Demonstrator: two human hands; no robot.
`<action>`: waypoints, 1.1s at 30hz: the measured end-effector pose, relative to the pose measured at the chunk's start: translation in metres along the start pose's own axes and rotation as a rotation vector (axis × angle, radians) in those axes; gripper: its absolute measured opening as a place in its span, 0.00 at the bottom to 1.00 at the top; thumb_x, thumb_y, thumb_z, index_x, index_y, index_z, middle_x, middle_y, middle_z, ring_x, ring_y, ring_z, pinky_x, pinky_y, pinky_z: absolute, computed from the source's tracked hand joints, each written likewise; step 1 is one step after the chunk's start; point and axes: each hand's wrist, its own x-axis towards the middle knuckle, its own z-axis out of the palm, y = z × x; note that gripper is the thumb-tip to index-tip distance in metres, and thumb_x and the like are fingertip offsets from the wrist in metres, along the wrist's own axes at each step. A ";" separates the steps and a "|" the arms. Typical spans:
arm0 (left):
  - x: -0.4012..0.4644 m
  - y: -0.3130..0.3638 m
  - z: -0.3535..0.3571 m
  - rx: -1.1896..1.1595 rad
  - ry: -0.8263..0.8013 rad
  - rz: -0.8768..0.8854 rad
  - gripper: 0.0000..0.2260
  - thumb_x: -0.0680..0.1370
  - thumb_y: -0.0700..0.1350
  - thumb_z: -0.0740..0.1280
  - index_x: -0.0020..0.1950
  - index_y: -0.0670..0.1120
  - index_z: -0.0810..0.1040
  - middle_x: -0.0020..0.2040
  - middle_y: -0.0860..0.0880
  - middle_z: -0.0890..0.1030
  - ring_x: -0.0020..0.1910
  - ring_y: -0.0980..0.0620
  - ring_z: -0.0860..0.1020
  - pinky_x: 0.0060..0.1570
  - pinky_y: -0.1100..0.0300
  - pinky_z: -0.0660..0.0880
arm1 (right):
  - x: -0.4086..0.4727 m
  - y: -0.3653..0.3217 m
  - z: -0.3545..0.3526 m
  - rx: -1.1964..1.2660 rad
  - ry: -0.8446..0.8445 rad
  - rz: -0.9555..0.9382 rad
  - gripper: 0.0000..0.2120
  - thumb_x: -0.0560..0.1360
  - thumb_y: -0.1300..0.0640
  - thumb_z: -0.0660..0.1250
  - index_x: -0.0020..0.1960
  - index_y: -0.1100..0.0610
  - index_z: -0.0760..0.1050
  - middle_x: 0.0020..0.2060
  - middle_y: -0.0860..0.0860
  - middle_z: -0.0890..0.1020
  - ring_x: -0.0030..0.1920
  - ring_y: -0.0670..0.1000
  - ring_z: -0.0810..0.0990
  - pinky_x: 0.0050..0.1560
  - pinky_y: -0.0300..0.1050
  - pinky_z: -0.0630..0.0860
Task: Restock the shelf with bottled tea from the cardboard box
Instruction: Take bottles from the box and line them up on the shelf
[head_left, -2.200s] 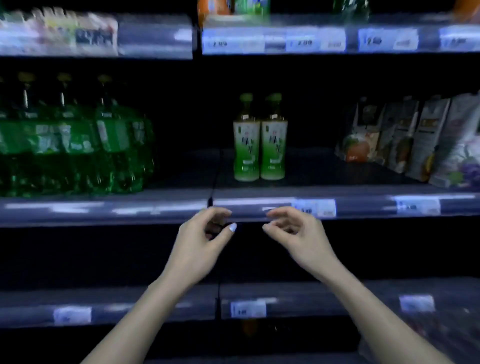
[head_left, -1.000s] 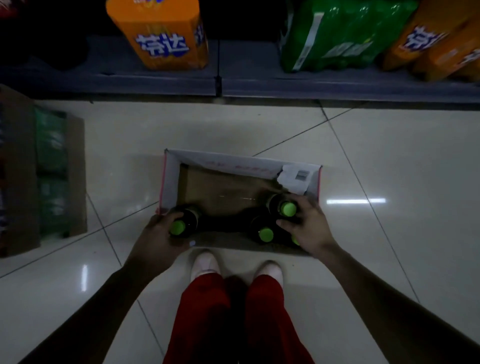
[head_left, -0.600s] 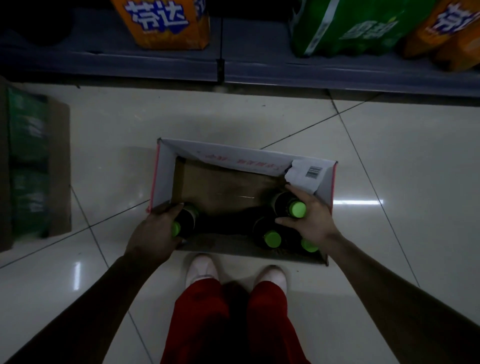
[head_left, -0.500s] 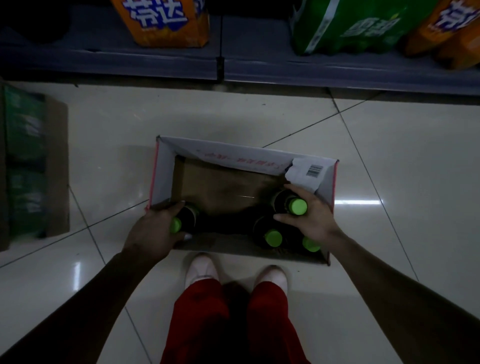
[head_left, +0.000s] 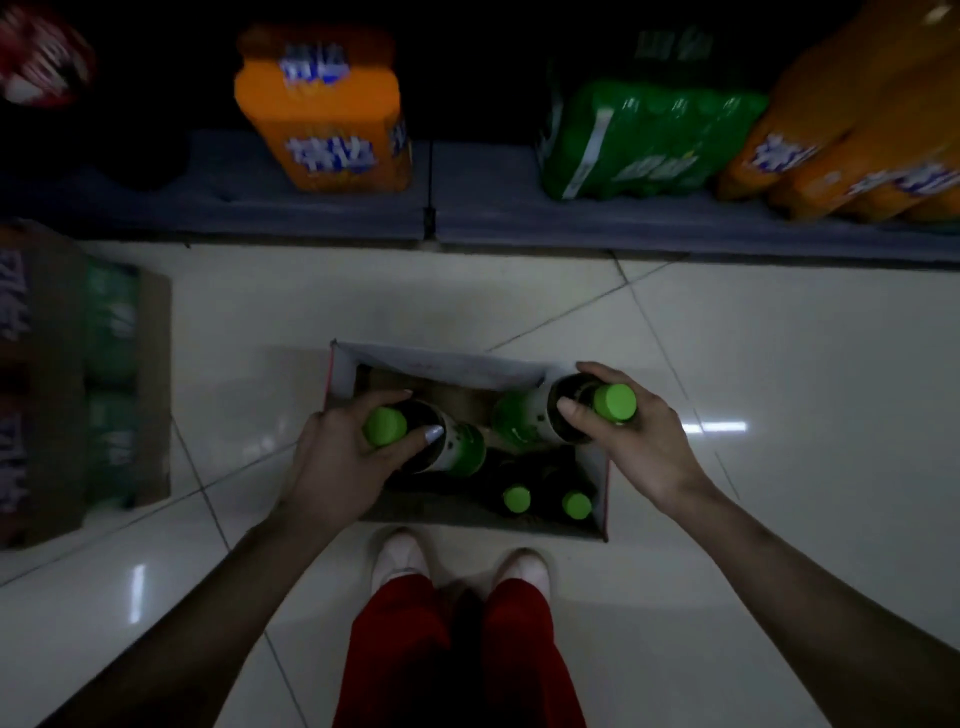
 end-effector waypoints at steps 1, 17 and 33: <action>-0.002 0.022 -0.016 -0.044 0.016 0.013 0.17 0.68 0.52 0.74 0.55 0.50 0.81 0.48 0.56 0.83 0.46 0.62 0.79 0.43 0.76 0.71 | -0.009 -0.026 -0.012 0.006 0.017 -0.029 0.23 0.66 0.46 0.74 0.60 0.45 0.77 0.51 0.38 0.81 0.51 0.34 0.77 0.49 0.22 0.72; -0.108 0.457 -0.374 -0.333 0.466 0.453 0.19 0.63 0.62 0.73 0.42 0.48 0.81 0.35 0.49 0.83 0.32 0.59 0.77 0.36 0.59 0.75 | -0.220 -0.500 -0.294 -0.028 0.388 -0.540 0.18 0.59 0.30 0.68 0.40 0.41 0.83 0.33 0.43 0.86 0.39 0.36 0.81 0.47 0.46 0.80; -0.173 0.743 -0.568 -0.169 0.848 0.976 0.21 0.67 0.66 0.66 0.36 0.47 0.73 0.29 0.51 0.77 0.33 0.49 0.77 0.34 0.53 0.74 | -0.354 -0.759 -0.477 0.048 0.689 -0.968 0.27 0.58 0.30 0.71 0.34 0.55 0.83 0.29 0.45 0.82 0.34 0.43 0.79 0.40 0.42 0.74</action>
